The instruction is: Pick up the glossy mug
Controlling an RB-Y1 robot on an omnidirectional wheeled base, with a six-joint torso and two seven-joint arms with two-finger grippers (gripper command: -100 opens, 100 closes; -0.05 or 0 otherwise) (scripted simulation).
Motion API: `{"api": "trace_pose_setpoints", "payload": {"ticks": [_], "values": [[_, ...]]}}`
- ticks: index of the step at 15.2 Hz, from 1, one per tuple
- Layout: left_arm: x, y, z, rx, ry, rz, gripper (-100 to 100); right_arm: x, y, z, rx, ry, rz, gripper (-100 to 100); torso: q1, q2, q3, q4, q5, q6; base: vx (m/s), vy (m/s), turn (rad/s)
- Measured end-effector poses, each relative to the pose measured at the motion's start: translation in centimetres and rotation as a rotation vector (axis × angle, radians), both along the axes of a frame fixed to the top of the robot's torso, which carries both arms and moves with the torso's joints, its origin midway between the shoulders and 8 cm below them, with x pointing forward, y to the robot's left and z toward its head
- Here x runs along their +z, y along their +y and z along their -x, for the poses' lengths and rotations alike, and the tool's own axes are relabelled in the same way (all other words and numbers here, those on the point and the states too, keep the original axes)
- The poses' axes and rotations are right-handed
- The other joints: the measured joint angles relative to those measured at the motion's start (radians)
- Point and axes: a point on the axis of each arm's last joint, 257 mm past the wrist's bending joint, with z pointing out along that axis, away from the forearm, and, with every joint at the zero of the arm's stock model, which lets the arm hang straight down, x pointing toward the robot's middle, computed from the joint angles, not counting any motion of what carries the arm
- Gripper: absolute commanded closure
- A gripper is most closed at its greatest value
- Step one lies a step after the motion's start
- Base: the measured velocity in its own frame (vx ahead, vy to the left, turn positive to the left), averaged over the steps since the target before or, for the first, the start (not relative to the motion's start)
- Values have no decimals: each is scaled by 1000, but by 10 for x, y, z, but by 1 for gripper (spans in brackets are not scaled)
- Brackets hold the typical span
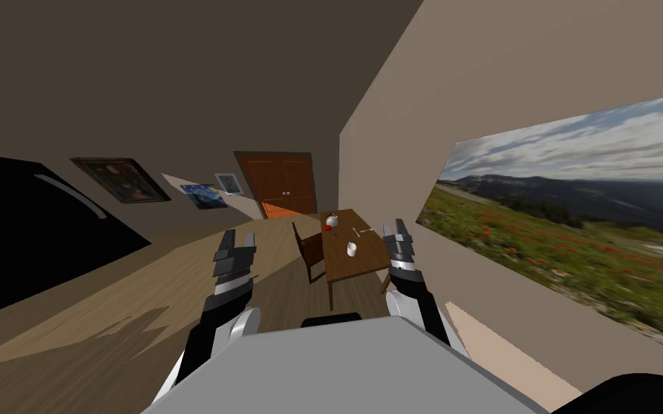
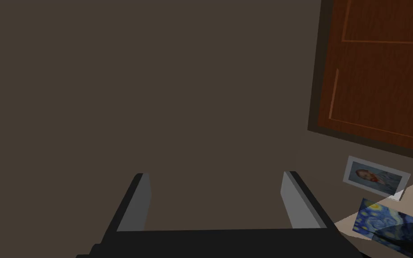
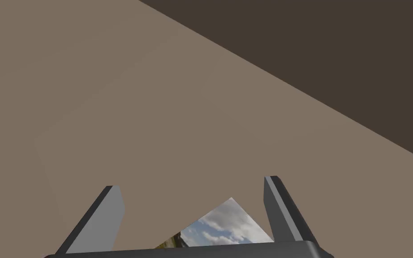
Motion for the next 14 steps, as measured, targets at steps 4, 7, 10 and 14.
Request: {"api": "trace_pose_setpoints", "payload": {"ticks": [4, 7, 10, 14], "values": [[0, 0, 0, 0, 0, 0, 0, -8, 7, -5, 28, 29, 65, -100, 1, 0, 0, 0, 0, 0, -7, 24, 52], [0, 0, 0, 0, 0, 0, 0, -18, 13, -10, 51, 60, 125, -100, 2, 1, 0, 0, 0, 0, -10, 35, 63], [0, 0, 0, 0, 0, 0, 0, -31, 18, -16, 72, 96, 188, -100, 2, 1, 1, 0, 1, 0, -15, 42, 96], [0, 0, 0, 0, 0, 0, 0, -56, 24, -25, 101, 158, 288, -100, 4, 1, 1, 0, 1, 0, -19, 57, 113]]}}
